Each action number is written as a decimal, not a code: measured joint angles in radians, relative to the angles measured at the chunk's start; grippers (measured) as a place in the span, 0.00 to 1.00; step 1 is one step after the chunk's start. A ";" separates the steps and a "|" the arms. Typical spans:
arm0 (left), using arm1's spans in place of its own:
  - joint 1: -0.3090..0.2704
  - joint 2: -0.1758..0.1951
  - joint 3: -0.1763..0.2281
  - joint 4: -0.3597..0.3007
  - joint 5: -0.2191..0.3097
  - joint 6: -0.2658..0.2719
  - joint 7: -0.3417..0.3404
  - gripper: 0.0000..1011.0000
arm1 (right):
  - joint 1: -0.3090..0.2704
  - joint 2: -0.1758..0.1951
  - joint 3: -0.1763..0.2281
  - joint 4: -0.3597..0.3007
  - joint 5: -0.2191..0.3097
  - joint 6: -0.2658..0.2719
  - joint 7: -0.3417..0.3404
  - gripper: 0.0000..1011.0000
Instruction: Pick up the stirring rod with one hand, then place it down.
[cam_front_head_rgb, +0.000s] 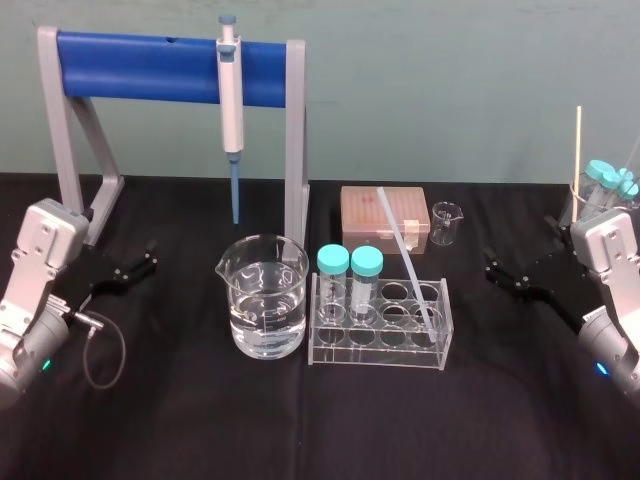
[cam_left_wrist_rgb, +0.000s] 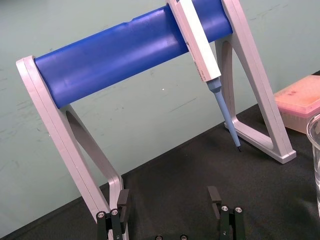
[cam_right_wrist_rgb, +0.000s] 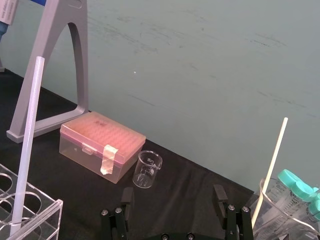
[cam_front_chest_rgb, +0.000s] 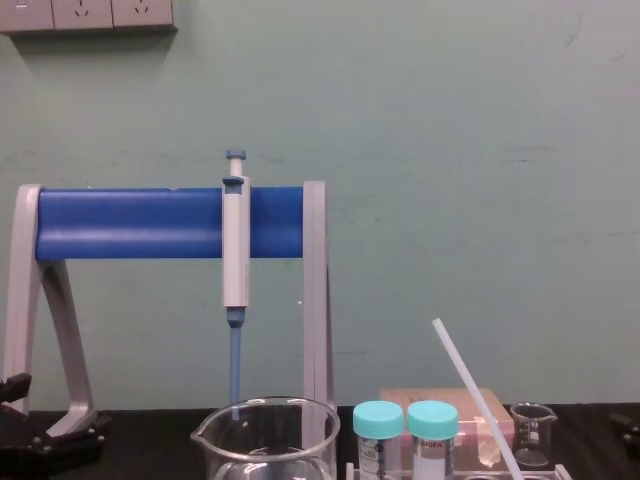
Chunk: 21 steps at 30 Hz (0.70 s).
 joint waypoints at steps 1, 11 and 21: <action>0.000 0.000 0.000 0.000 0.000 0.000 0.000 0.99 | 0.000 0.000 0.000 0.000 0.000 0.000 0.000 0.99; 0.000 0.000 0.000 0.000 0.000 0.000 0.000 0.99 | 0.000 0.000 0.000 0.000 0.000 0.000 0.000 0.99; 0.000 0.000 0.000 0.000 0.000 0.000 0.000 0.99 | 0.000 0.000 0.000 0.000 0.000 0.000 0.000 0.99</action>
